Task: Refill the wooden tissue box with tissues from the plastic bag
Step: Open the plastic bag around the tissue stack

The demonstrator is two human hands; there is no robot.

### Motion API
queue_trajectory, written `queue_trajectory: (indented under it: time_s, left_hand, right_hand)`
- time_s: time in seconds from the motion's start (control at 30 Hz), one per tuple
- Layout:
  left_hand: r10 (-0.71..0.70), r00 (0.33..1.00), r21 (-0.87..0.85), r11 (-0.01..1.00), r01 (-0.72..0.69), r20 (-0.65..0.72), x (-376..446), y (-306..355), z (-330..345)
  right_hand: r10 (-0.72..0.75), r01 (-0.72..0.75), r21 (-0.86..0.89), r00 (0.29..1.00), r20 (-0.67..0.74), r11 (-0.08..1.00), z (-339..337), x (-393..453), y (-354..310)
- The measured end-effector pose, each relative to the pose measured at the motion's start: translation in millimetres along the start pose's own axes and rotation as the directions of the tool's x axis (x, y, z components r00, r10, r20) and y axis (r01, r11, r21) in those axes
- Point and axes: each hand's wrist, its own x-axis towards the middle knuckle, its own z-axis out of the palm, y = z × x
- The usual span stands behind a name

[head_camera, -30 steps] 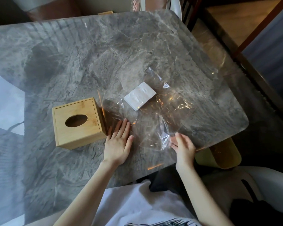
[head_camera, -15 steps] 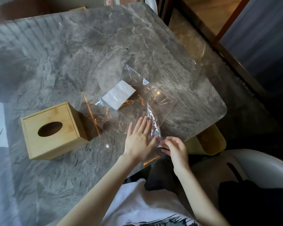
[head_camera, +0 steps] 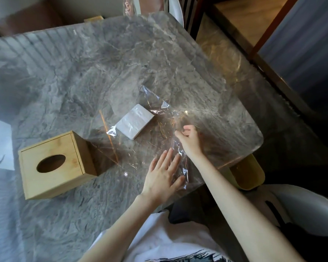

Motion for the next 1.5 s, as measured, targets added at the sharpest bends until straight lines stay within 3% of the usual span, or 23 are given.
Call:
queue_trajectory:
  time_s: [0.2, 0.33, 0.4, 0.57, 0.7, 0.83, 1.0, 1.33, 1.4, 1.5]
  left_hand:
    - [0.042, 0.999, -0.05, 0.998, -0.041, 0.023, 5.2, 1.5, -9.4]
    - [-0.1, 0.968, -0.212, 0.976, 0.051, -0.231, 26.3, -1.5, -25.3]
    - [-0.134, 0.952, -0.205, 0.976, 0.078, -0.275, 44.1, -8.9, -27.8]
    - [-0.175, 0.984, -0.086, 0.98, 0.178, 0.041, 74.2, -18.0, -30.3]
    - [-0.191, 0.98, -0.007, 0.981, 0.192, 0.055, 77.3, -17.8, -27.5]
    - [-0.176, 0.983, -0.022, 0.984, 0.177, 0.061, 76.2, -23.5, -18.9]
    - [-0.16, 0.985, 0.03, 0.986, 0.161, -0.059, 72.3, -24.9, -5.8]
    - [-0.179, 0.981, 0.043, 0.982, 0.183, -0.082, 75.7, -22.6, -3.5]
    - [-0.177, 0.981, 0.055, 0.982, 0.181, -0.074, 76.5, -23.8, -2.4]
    - [-0.175, 0.983, 0.064, 0.982, 0.178, -0.059, 78.1, -25.0, -1.3]
  right_hand:
    - [-0.025, 0.004, -0.192, 0.994, -0.104, 0.981, 13.9, 20.7, 3.6]
    - [-0.163, 0.119, -0.276, 0.976, -0.141, 0.954, 13.2, 17.5, 16.0]
    - [-0.205, 0.145, -0.289, 0.96, -0.191, 0.946, 14.0, 12.1, 19.4]
    - [-0.223, 0.154, -0.268, 0.942, -0.25, 0.951, 18.3, 7.8, 24.9]
    - [-0.204, 0.148, -0.235, 0.95, -0.236, 0.961, 16.0, 7.9, 26.3]
    - [-0.127, 0.11, -0.103, 0.976, -0.178, 0.989, 8.2, 7.8, 28.0]
    - [-0.014, 0.024, 0.14, 0.997, -0.07, 0.99, -13.2, 5.9, 31.5]
    - [0.356, -0.164, 0.616, 0.913, -0.202, 0.771, -68.3, -33.6, 54.9]
    - [0.427, -0.187, 0.645, 0.873, -0.237, 0.741, -77.8, -48.4, 65.0]
    - [0.454, -0.213, 0.575, 0.833, -0.316, 0.79, -83.0, -65.9, 78.0]
